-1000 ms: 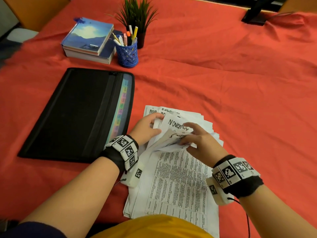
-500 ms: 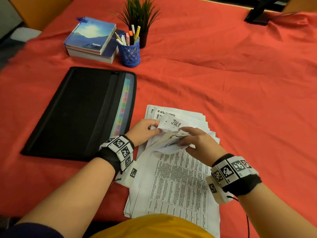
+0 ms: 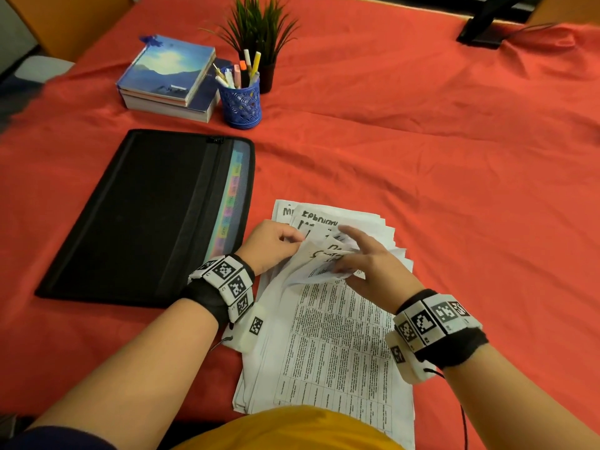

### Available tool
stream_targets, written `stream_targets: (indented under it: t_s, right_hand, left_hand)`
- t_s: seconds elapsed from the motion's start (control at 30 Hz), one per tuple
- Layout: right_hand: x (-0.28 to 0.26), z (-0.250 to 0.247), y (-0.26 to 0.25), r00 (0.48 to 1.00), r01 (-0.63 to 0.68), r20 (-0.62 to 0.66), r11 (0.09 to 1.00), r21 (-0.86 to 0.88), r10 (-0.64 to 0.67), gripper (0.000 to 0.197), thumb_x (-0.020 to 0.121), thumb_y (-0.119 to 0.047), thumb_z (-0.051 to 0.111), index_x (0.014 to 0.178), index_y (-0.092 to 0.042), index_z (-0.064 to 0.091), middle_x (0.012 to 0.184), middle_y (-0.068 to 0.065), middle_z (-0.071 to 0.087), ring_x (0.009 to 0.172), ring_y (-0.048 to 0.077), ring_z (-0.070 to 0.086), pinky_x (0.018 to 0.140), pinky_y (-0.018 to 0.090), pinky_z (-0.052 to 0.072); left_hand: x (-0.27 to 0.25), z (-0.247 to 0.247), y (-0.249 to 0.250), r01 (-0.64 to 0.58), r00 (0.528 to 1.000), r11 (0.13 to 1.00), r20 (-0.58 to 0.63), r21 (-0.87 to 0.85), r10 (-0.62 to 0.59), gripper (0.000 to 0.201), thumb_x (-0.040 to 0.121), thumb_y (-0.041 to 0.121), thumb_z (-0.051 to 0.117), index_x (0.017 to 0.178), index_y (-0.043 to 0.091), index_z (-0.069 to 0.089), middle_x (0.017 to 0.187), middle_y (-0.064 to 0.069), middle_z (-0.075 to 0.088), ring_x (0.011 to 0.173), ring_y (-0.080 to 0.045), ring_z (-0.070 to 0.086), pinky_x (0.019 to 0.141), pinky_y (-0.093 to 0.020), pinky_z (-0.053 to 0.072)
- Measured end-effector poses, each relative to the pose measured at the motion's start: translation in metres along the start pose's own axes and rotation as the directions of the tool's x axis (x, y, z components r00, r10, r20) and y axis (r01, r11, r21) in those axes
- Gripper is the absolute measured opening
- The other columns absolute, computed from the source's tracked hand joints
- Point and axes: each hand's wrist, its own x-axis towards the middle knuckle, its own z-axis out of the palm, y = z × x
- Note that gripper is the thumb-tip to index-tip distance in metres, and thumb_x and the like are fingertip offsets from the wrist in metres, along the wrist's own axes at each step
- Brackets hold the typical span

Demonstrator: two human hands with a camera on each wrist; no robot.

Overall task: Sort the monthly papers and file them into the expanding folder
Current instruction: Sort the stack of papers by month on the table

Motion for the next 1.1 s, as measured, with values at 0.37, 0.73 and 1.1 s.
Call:
stream_targets:
  t_s: [0.37, 0.73, 1.1]
  right_hand:
    - [-0.002, -0.002, -0.003, 1.0, -0.012, -0.006, 1.0, 0.001, 0.012, 0.024, 0.068, 0.003, 0.066, 0.082, -0.016, 0.072, 0.124, 0.011, 0.053, 0.101, 0.026, 0.06, 0.08, 0.032, 0.05]
    - [0.002, 0.0, -0.006, 1.0, 0.025, 0.01, 0.997, -0.079, -0.025, 0.027, 0.066, 0.003, 0.069, 0.08, -0.02, 0.073, 0.129, 0.008, 0.055, 0.086, 0.03, 0.057, 0.073, 0.042, 0.053]
    - [0.001, -0.001, -0.008, 1.0, -0.003, 0.006, 0.998, -0.058, 0.003, 0.026, 0.066, 0.004, 0.07, 0.078, -0.019, 0.073, 0.125, 0.011, 0.057, 0.087, 0.03, 0.058, 0.077, 0.041, 0.052]
  left_hand:
    - [-0.008, -0.003, 0.01, 0.07, 0.994, 0.991, -0.076, -0.11, -0.078, 0.023, 0.082, 0.007, 0.061, 0.088, 0.026, 0.05, 0.083, -0.01, 0.068, 0.077, -0.027, 0.064, 0.069, -0.043, 0.051]
    - [-0.004, -0.002, 0.007, 0.051, 0.994, 0.992, -0.093, -0.116, -0.062, 0.036, 0.078, 0.006, 0.07, 0.09, 0.034, 0.052, 0.101, -0.012, 0.07, 0.089, -0.025, 0.069, 0.078, -0.047, 0.057]
    - [-0.007, 0.001, -0.002, -0.095, 0.991, 0.995, -0.096, 0.018, 0.096, 0.024, 0.085, 0.01, 0.064, 0.091, 0.03, 0.054, 0.108, 0.008, 0.055, 0.105, -0.013, 0.059, 0.09, -0.036, 0.051]
